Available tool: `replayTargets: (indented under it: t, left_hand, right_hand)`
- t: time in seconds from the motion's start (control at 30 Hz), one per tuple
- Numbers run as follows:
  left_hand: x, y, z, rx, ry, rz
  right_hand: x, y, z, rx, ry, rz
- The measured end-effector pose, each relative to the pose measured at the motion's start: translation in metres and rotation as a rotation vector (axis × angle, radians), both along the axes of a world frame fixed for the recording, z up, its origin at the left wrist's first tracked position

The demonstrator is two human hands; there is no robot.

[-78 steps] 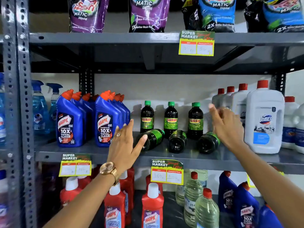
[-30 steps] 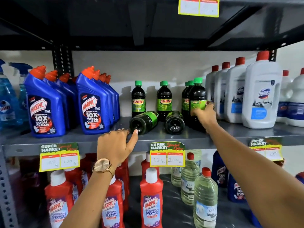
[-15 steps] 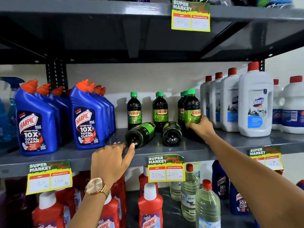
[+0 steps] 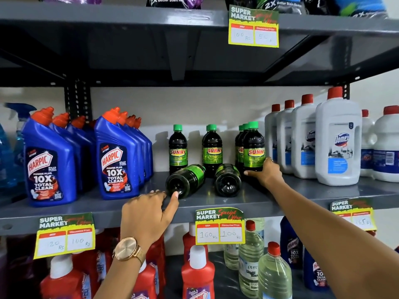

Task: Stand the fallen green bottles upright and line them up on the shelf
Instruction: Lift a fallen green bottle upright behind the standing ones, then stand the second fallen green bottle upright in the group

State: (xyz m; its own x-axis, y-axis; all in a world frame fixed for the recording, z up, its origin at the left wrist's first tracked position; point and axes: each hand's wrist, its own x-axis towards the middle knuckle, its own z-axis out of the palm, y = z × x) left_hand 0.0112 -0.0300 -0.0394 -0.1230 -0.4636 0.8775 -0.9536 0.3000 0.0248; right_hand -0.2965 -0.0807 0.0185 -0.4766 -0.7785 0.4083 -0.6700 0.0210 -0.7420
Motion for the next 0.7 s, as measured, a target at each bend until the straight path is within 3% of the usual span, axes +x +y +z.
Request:
replayTargets:
  t: [0.2,0.3,0.37,0.4,0.43,0.57,0.7]
  left_hand:
    - [0.000,0.000,0.001,0.022,0.000,0.006]
    - [0.000,0.001,0.001,0.025,-0.004,-0.001]
    - [-0.001,0.002,0.002,0.020,-0.006,-0.002]
    - [-0.001,0.002,0.002,0.017,-0.007,-0.001]
    - [-0.001,0.002,0.002,0.017,-0.008,0.002]
    - [-0.001,0.002,0.001,0.029,0.001,0.008]
    - [0.000,0.002,0.002,0.031,-0.005,0.006]
  right_hand:
    - [0.001,0.001,-0.002,0.034,0.007,-0.027]
    - [0.010,0.013,-0.002,-0.251,0.015,-0.122]
    - [0.020,0.025,0.003,-0.495,-0.127,-0.041]
    - [0.026,0.031,0.006,-0.491,-0.179,0.025]
    - [0.033,0.036,0.008,-0.392,-0.174,0.080]
    - [0.059,0.037,0.022,0.308,-0.143,0.224]
    - [0.070,0.022,0.038,0.519,-0.205,0.228]
